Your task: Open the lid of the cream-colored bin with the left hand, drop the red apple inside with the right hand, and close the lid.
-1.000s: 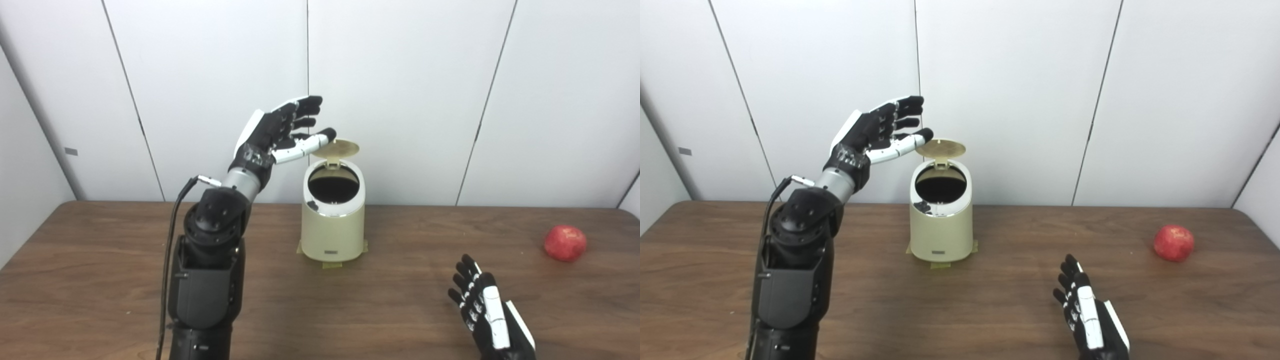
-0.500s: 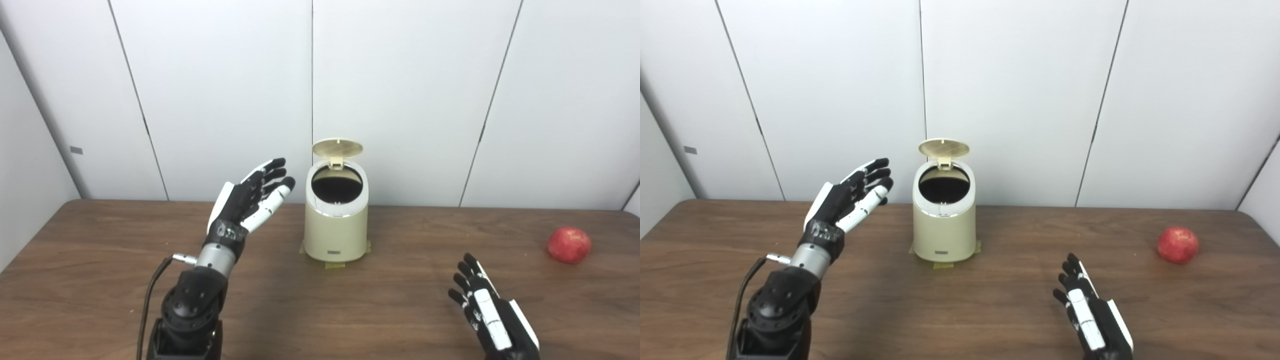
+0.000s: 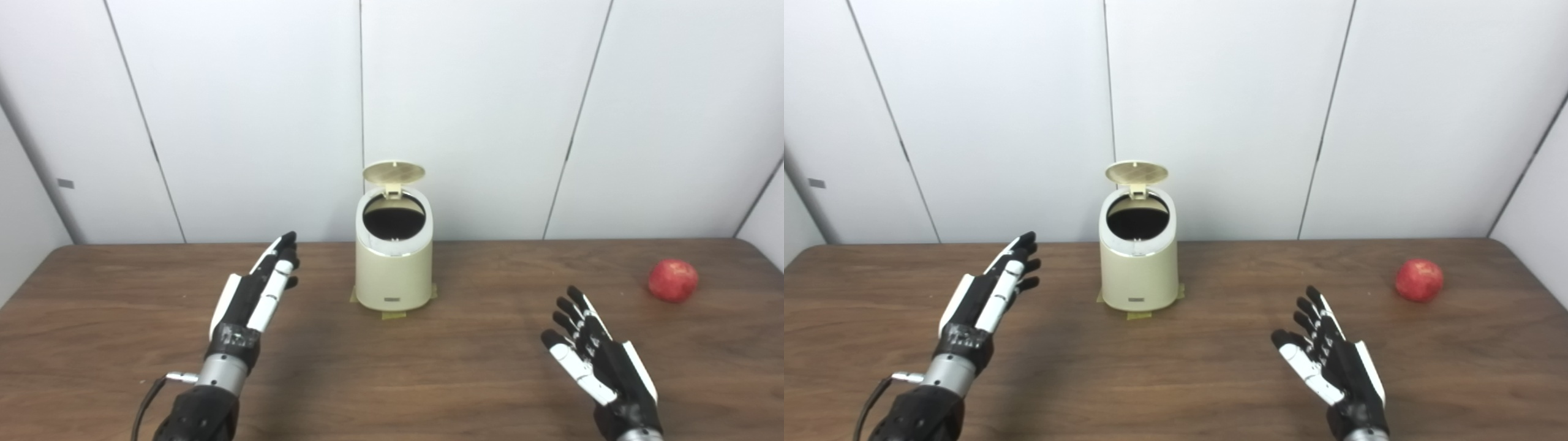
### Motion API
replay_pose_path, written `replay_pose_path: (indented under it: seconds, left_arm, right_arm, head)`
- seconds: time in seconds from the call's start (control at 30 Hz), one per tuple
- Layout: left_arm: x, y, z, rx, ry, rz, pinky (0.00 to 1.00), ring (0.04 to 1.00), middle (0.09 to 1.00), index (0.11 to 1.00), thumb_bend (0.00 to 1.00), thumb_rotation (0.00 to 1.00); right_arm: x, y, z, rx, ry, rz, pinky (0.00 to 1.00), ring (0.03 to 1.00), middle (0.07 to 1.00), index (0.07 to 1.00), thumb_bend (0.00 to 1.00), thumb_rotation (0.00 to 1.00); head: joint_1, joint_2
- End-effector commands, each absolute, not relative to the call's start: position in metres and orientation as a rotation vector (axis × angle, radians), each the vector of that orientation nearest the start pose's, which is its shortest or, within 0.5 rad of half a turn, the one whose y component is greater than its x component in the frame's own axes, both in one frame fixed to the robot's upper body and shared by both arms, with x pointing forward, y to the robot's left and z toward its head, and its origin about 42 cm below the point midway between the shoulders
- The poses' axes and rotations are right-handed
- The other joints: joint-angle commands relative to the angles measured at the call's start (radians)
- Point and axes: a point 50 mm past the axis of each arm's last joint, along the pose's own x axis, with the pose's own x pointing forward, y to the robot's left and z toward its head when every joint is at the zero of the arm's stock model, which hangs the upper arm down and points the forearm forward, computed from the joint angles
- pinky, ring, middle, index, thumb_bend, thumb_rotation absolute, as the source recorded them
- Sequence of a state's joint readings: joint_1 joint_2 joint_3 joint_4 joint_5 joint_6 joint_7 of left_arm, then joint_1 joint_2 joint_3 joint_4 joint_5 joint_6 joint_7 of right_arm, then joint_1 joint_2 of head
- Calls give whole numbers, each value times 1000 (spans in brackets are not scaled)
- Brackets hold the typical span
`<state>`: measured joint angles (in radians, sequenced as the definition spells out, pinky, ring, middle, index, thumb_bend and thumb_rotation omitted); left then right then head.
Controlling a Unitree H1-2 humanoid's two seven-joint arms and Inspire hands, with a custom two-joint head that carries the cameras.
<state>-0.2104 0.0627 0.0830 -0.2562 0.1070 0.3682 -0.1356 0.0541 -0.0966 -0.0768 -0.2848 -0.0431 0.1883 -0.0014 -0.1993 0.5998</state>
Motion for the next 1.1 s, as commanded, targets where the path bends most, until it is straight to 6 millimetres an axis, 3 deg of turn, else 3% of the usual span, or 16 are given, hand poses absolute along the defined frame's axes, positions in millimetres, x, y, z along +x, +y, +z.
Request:
replay_pose_path:
  seconds: [0.0,0.1,0.3,0.4,0.47,0.5,0.63,0.77,0.87,0.93,1.07]
  left_arm:
    - [340,236,220,158,-163,-55,880,925,962,964,439,870]
    - [339,243,217,182,-155,-57,893,929,969,969,432,893]
    - [340,256,210,193,-150,-67,896,930,973,975,457,899]
    - [342,261,209,143,-148,-74,946,947,978,980,444,872]
    - [342,262,211,153,-145,-77,940,948,979,982,432,873]
    - [342,262,212,171,-144,-77,937,947,980,983,433,879]
    - [341,262,211,161,-135,-93,914,943,976,978,439,876]
    - [341,264,210,177,-137,-110,914,952,983,990,426,873]
    - [340,266,212,192,-125,-109,932,947,979,982,427,870]
    - [339,267,214,190,-122,-110,961,958,986,988,422,863]
    - [338,268,218,219,-115,-109,928,945,977,983,423,872]
  right_arm:
    - [270,-270,174,-212,-181,-133,803,882,913,903,665,434]
    - [270,-280,175,-249,-195,-167,854,905,917,894,691,424]
    - [267,-285,201,-303,-237,-229,815,896,918,884,685,336]
    - [266,-292,210,-322,-242,-260,765,854,888,869,724,320]
    - [267,-299,214,-371,-235,-300,794,850,876,863,725,312]
    - [267,-302,217,-389,-233,-317,820,854,870,860,726,315]
    - [272,-312,227,-467,-241,-359,759,828,857,854,707,307]
    - [280,-325,239,-560,-221,-401,800,847,862,867,741,372]
    - [288,-332,251,-626,-204,-440,758,835,860,869,745,304]
    - [294,-339,260,-664,-208,-455,790,848,871,885,751,248]
    - [310,-355,268,-720,-196,-484,800,872,894,870,784,229]
  head:
    - [-24,0]
    - [-77,0]
    - [-157,-1]
    - [-196,0]
    - [-219,0]
    - [-221,0]
    - [-239,2]
    - [-248,5]
    - [-252,6]
    - [-255,6]
    - [-267,6]
